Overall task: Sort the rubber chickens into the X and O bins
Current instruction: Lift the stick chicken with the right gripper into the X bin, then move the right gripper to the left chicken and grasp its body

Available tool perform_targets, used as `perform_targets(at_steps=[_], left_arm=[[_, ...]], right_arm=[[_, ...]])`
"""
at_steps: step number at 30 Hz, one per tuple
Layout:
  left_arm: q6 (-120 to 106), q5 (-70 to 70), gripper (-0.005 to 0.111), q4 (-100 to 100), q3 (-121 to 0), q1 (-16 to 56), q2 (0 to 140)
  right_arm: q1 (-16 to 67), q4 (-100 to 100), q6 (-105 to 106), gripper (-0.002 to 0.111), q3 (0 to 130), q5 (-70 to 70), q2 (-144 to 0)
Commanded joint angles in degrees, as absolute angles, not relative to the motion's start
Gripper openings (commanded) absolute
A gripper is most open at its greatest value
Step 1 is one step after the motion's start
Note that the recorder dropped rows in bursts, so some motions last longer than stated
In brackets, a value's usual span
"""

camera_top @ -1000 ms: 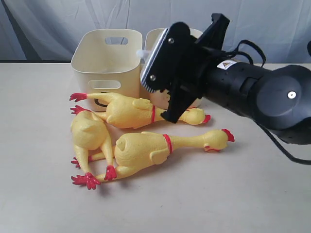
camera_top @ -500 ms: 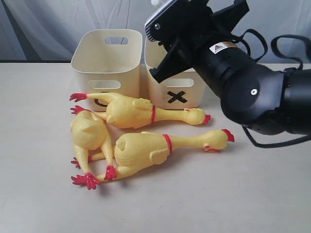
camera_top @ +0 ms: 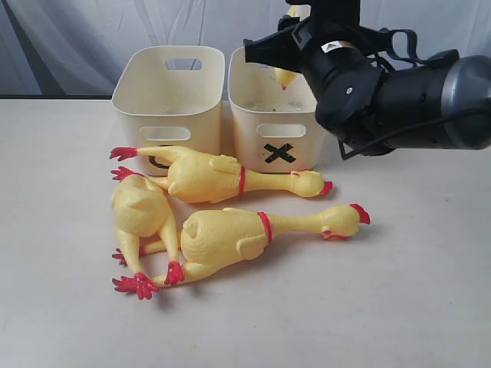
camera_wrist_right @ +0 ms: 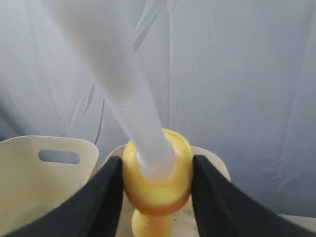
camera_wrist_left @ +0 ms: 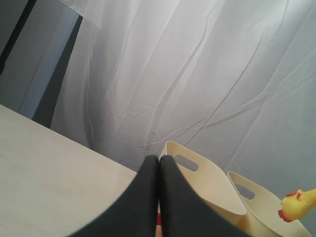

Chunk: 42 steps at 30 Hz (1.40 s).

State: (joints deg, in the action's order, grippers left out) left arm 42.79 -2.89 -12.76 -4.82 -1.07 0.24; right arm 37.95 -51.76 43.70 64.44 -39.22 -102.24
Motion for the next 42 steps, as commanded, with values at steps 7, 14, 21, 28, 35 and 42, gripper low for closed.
perform_targets(at_steps=[7, 14, 21, 28, 35, 42], left_arm=[[42.8, -3.0, 0.0, -13.0, -5.1, -0.4, 0.0], [42.8, -3.0, 0.0, -13.0, -5.1, -0.4, 0.0], [42.8, -3.0, 0.0, -13.0, -5.1, -0.4, 0.0], [42.8, -3.0, 0.0, -13.0, -5.1, -0.4, 0.0], [42.8, -3.0, 0.0, -13.0, -5.1, -0.4, 0.0], [42.8, -3.0, 0.0, -13.0, -5.1, -0.4, 0.0]], right_arm=[[37.6, -51.7, 43.9, 0.07, 65.7, -35.7, -103.7], [37.6, -51.7, 43.9, 0.069, 65.7, -35.9, -103.6], [37.7, -51.7, 43.9, 0.069, 65.7, -32.6, -101.8], [37.7, -50.6, 43.9, 0.069, 65.7, -19.9, -99.6], [38.5, -34.8, 43.9, 0.069, 65.7, -2.1, -99.6], [41.8, -32.9, 43.9, 0.069, 65.8, 1.4, -99.6]])
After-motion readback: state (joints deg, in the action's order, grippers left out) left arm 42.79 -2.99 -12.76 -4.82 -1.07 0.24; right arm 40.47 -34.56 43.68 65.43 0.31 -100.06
